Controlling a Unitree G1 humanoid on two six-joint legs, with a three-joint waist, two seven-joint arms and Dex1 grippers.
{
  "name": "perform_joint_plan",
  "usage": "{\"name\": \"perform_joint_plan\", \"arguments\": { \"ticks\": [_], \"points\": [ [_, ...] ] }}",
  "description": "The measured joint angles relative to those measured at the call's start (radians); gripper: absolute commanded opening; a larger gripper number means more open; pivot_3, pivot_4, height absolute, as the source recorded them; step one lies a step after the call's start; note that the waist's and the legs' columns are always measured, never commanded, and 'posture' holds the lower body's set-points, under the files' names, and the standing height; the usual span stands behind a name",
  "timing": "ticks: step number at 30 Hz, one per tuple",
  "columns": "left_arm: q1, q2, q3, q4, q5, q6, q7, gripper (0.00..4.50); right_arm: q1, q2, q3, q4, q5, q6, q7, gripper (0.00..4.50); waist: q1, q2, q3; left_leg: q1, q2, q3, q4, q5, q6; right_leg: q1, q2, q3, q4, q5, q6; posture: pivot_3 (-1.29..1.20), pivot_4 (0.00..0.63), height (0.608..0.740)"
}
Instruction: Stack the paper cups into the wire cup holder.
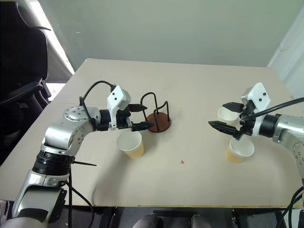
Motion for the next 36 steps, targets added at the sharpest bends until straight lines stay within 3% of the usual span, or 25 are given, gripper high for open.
{"name": "perform_joint_plan", "arguments": {
  "ticks": [20, 36],
  "points": [
    [-0.078, -0.024, -0.064, 0.156, 0.117, -0.108, -0.091, 4.49, -0.008, -0.074, -0.033, -0.049, 0.085, 0.018, 0.061, 4.5, 0.001, 0.0, 0.0, -0.001, 0.0, 0.0, 0.001, 0.0, 0.001, 0.0, 0.0, 0.0, 0.0, 0.0, 0.002, 0.0, 0.15, 0.74],
    [-0.159, -0.158, -0.075, 0.314, 0.171, -0.182, -0.097, 4.49, -0.01, -0.083, -0.033, -0.049, 0.087, 0.02, 0.054, 4.5, 0.001, 0.0, 0.0, -0.002, 0.0, 0.0, 0.001, 0.0, 0.002, 0.0, 0.0, 0.0, -0.001, -0.001, 0.004, 0.0, 0.15, 0.74]
  ]
}}
